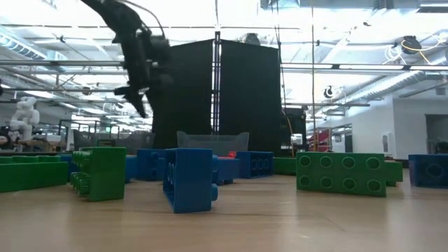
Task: Sort blocks
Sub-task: Put the orange gamepiece into the bottom black bin
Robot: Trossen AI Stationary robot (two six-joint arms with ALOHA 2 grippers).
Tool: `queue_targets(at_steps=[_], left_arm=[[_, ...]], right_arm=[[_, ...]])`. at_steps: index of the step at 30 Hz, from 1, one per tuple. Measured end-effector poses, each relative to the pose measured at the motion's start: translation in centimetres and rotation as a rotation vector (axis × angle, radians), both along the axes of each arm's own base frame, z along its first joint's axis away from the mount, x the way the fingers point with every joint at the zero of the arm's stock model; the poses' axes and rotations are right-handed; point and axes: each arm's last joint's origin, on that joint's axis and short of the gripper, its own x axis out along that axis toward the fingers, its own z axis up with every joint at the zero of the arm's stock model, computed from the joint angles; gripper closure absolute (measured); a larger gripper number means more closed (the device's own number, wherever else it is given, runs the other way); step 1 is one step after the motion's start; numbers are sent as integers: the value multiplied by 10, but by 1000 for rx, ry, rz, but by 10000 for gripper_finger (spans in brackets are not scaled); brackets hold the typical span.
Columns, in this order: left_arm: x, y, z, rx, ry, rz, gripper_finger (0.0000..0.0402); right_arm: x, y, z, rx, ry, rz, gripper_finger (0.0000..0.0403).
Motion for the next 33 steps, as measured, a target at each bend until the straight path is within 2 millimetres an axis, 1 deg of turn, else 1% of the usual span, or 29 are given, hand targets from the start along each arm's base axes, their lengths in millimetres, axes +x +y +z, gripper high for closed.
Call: queue_targets(at_steps=[3, 8, 11, 14, 17, 25, 29, 33], left_arm=[[21, -31, 10, 16, -36, -139, 167], [58, -93, 12, 51, -21, -371, 166], [77, -126, 5, 149, -4, -466, 166], [85, -147, -8, 208, 20, -512, 166], [86, -156, -25, 196, 63, -526, 166], [76, -162, -65, 143, 48, -454, 166], [72, -166, -78, 89, 18, -445, 166], [72, -172, -82, 97, 3, -461, 166]], right_arm=[[0, 0, 0, 0, 0, 0, 403], [0, 0, 0, 2, -1, -3, 403], [0, 0, 0, 3, -1, -4, 403], [0, 0, 0, 15, -6, -16, 403], [0, 0, 0, 16, -7, -17, 403], [0, 0, 0, 17, -7, -17, 403], [0, 0, 0, 27, -6, -8, 403], [0, 1, 0, 33, -5, -2, 403]])
